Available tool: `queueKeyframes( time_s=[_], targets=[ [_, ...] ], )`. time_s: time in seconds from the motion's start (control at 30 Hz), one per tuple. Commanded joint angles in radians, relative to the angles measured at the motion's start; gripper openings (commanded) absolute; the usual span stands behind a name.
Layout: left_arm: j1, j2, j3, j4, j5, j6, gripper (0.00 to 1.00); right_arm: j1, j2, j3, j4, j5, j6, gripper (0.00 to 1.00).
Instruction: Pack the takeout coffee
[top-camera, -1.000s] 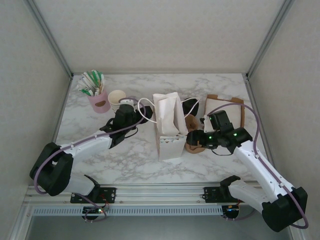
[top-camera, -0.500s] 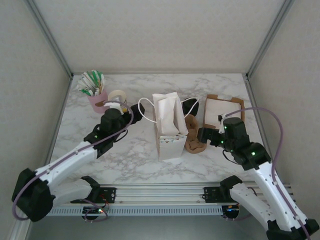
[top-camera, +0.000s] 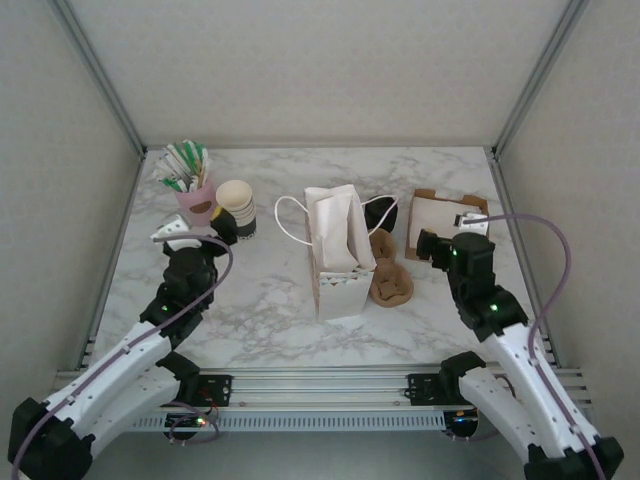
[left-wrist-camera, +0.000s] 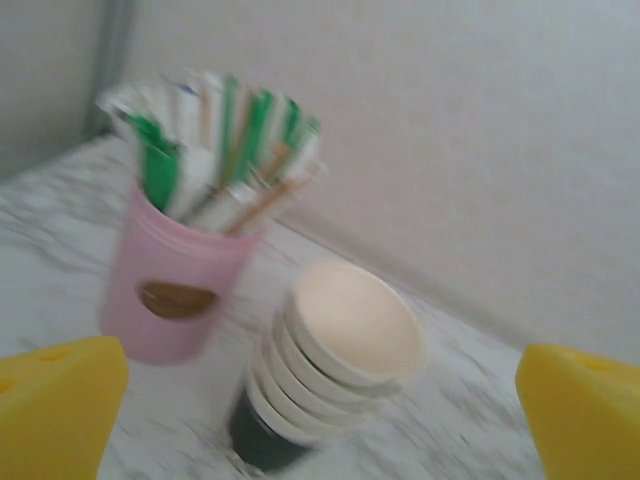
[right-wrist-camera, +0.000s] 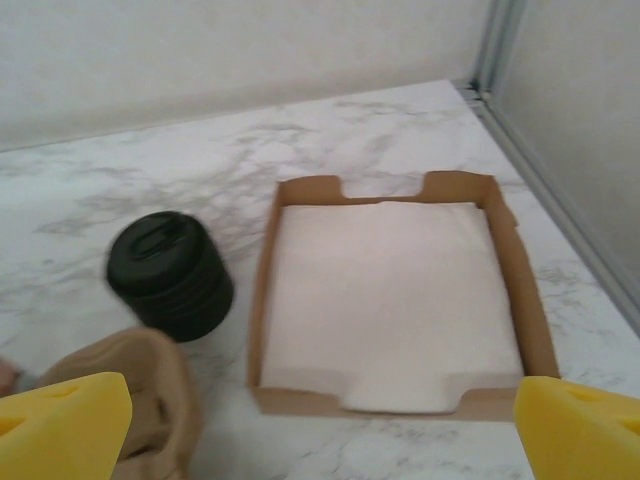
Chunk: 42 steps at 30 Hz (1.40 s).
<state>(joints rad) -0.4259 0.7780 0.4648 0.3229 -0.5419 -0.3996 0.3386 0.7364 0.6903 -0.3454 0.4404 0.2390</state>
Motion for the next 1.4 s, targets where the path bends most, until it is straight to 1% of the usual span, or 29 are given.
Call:
queueKeyframes(
  time_s=[0.0,0.1,0.17,0.2,0.23,0.27,0.33,0.37,0.43,0.53,0.57,0.63,0.67,0.7,0.73,0.8,0.87,0.93,1.03,1.07,1.1,1.13,1.17,1.2,1.27,1.3,1.37],
  targets=[
    [0.114,0.050,-0.009,0.056,-0.004,0.082,1.00,-0.071,0.072,-0.053,0.228,0.055,-0.025,0.99],
    [0.186,0.105,-0.026,0.075,0.033,0.163,1.00,-0.134,0.103,-0.162,0.418,0.057,-0.032,0.99],
    [0.248,0.127,-0.055,0.111,0.113,0.213,1.00,-0.169,0.123,-0.228,0.536,0.060,-0.043,0.99],
    [0.269,0.130,-0.074,0.140,0.148,0.247,1.00,-0.185,0.138,-0.246,0.574,0.062,-0.045,0.99],
    [0.286,0.130,-0.103,0.183,0.161,0.276,1.00,-0.201,0.164,-0.251,0.617,0.066,-0.051,0.99],
    [0.304,0.127,-0.134,0.228,0.165,0.295,1.00,-0.212,0.190,-0.301,0.669,0.063,-0.062,0.99],
    [0.348,0.116,-0.183,0.300,0.200,0.312,1.00,-0.226,0.235,-0.358,0.802,0.042,-0.092,0.99],
    [0.374,0.111,-0.210,0.340,0.236,0.323,1.00,-0.231,0.259,-0.385,0.879,0.025,-0.104,0.99],
    [0.421,0.118,-0.259,0.428,0.319,0.346,1.00,-0.236,0.322,-0.411,0.971,0.014,-0.120,0.99],
    [0.480,0.170,-0.296,0.508,0.340,0.302,1.00,-0.242,0.441,-0.424,1.108,0.015,-0.140,0.99],
    [0.497,0.194,-0.297,0.526,0.357,0.280,1.00,-0.245,0.451,-0.401,1.062,-0.007,-0.122,0.99],
    [0.524,0.247,-0.323,0.632,0.385,0.255,1.00,-0.247,0.511,-0.397,1.123,-0.052,-0.128,0.99],
    [0.529,0.274,-0.344,0.703,0.397,0.265,1.00,-0.247,0.534,-0.381,1.101,-0.057,-0.125,0.99],
    [0.530,0.307,-0.363,0.773,0.409,0.285,1.00,-0.250,0.576,-0.387,1.140,-0.065,-0.125,0.99],
    [0.531,0.338,-0.367,0.809,0.409,0.301,1.00,-0.251,0.625,-0.392,1.193,-0.074,-0.132,0.99],
    [0.532,0.381,-0.346,0.819,0.410,0.309,1.00,-0.251,0.633,-0.363,1.142,-0.099,-0.141,0.99],
    [0.533,0.402,-0.331,0.819,0.430,0.299,1.00,-0.250,0.669,-0.373,1.192,-0.136,-0.161,0.99],
    [0.533,0.458,-0.351,0.899,0.453,0.285,1.00,-0.232,0.679,-0.390,1.239,-0.176,-0.201,0.99],
    [0.526,0.526,-0.378,1.007,0.474,0.280,1.00,-0.216,0.707,-0.407,1.300,-0.174,-0.215,0.99],
    [0.526,0.548,-0.381,1.032,0.471,0.271,1.00,-0.216,0.729,-0.414,1.332,-0.190,-0.222,0.99],
    [0.526,0.575,-0.386,1.067,0.470,0.266,1.00,-0.217,0.774,-0.422,1.384,-0.238,-0.243,0.99],
    [0.524,0.600,-0.383,1.085,0.477,0.269,0.99,-0.213,0.813,-0.417,1.421,-0.260,-0.262,0.99],
    [0.523,0.622,-0.375,1.088,0.479,0.272,1.00,-0.203,0.802,-0.399,1.360,-0.240,-0.264,0.99],
    [0.521,0.650,-0.361,1.088,0.480,0.275,1.00,-0.204,0.794,-0.381,1.321,-0.254,-0.263,0.99],
    [0.520,0.716,-0.326,1.090,0.496,0.280,1.00,-0.202,0.801,-0.358,1.286,-0.242,-0.260,0.99],
    [0.516,0.747,-0.300,1.071,0.504,0.293,0.99,-0.204,0.807,-0.348,1.279,-0.238,-0.258,0.99],
    [0.495,0.749,-0.266,1.001,0.483,0.307,1.00,-0.214,0.806,-0.328,1.240,-0.233,-0.240,0.99]
  ],
)
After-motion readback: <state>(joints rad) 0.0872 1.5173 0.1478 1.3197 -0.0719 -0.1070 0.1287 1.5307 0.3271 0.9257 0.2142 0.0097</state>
